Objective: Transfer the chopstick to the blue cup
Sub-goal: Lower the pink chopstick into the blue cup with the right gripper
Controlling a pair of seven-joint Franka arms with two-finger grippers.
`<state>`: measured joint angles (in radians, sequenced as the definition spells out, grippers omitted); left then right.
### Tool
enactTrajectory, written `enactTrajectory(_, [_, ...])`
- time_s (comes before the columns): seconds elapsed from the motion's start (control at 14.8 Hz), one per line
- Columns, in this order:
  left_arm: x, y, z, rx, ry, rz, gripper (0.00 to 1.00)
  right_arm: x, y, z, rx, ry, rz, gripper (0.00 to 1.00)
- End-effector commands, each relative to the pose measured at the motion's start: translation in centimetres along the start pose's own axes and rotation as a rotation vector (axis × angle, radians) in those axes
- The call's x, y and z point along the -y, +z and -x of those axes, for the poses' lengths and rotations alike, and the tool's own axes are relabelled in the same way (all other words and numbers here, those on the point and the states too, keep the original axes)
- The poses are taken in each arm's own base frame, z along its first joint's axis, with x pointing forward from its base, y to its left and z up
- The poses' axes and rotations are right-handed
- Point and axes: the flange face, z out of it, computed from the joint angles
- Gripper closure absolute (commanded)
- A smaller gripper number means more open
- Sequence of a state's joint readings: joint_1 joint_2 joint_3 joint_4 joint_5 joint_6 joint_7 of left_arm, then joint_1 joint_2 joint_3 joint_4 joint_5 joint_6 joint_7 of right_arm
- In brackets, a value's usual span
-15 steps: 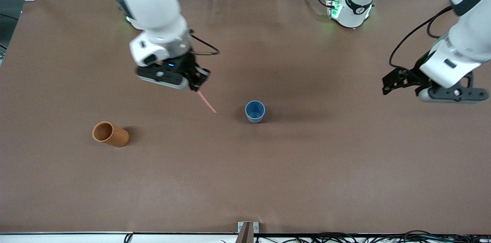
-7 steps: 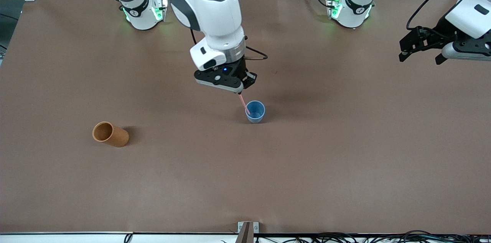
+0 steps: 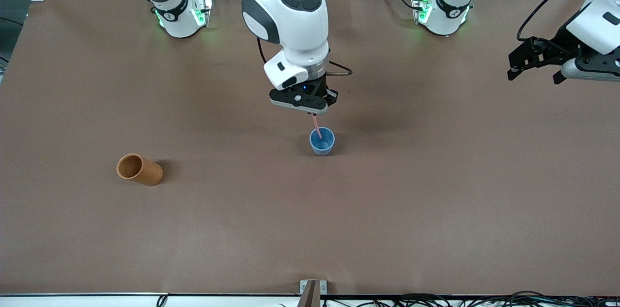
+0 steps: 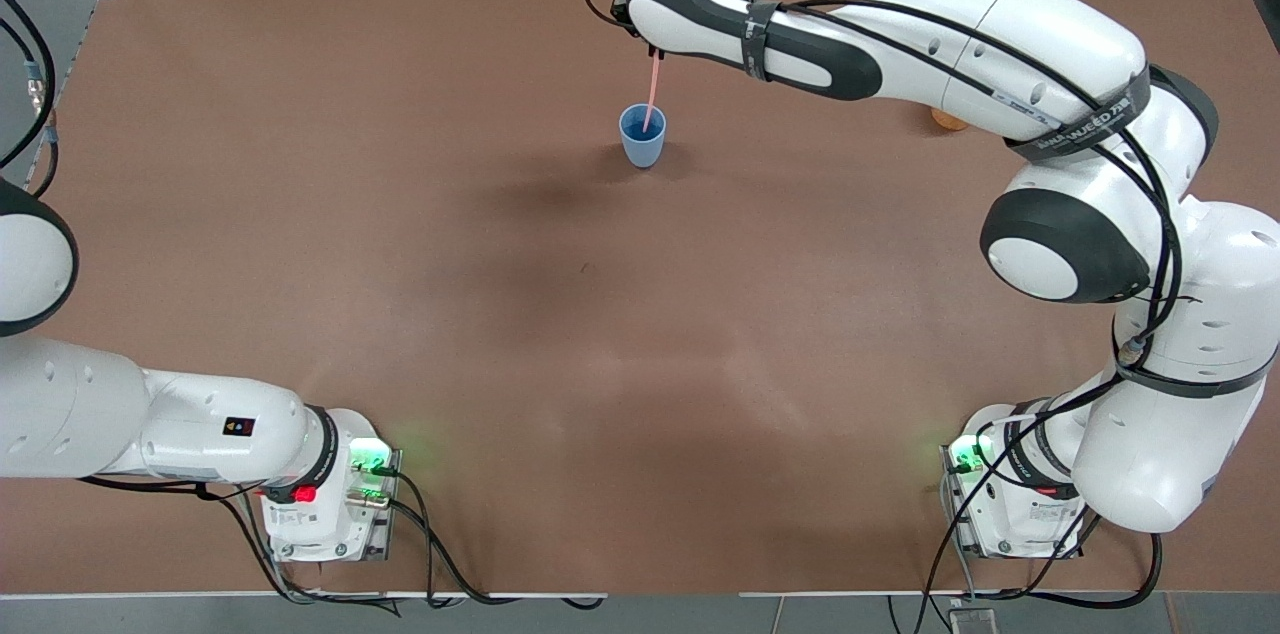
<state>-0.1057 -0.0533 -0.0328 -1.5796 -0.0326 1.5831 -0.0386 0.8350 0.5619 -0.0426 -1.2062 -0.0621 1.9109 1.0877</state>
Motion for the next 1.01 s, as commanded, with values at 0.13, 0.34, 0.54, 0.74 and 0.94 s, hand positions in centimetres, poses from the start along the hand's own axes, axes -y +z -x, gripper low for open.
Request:
enactTrajectory(0.13, [0.0,-0.6,-0.1,-0.015,0.006,0.014,0.00,0.4,3.1,0.8,-0.014,-0.009,0.014,0.94])
enactTrajectory(0.34, [-0.1,-0.4,-0.9,-0.013,-0.009,0.016,0.00,0.7,5.6,1.1,-0.019,-0.023,0.027,0.89])
enactTrajectory(0.54, [0.0,-0.3,-0.8,-0.009,-0.012,0.014,0.00,0.8,6.0,1.5,-0.015,-0.030,0.033,0.72])
enactTrajectory(0.74, [0.1,-0.3,-0.7,-0.007,-0.002,0.014,0.00,0.4,5.2,0.8,-0.020,-0.028,0.032,0.15])
enactTrajectory(0.94, [0.0,-0.4,-0.8,-0.010,0.003,0.016,0.00,-0.3,2.9,-0.6,-0.040,-0.018,0.008,0.00])
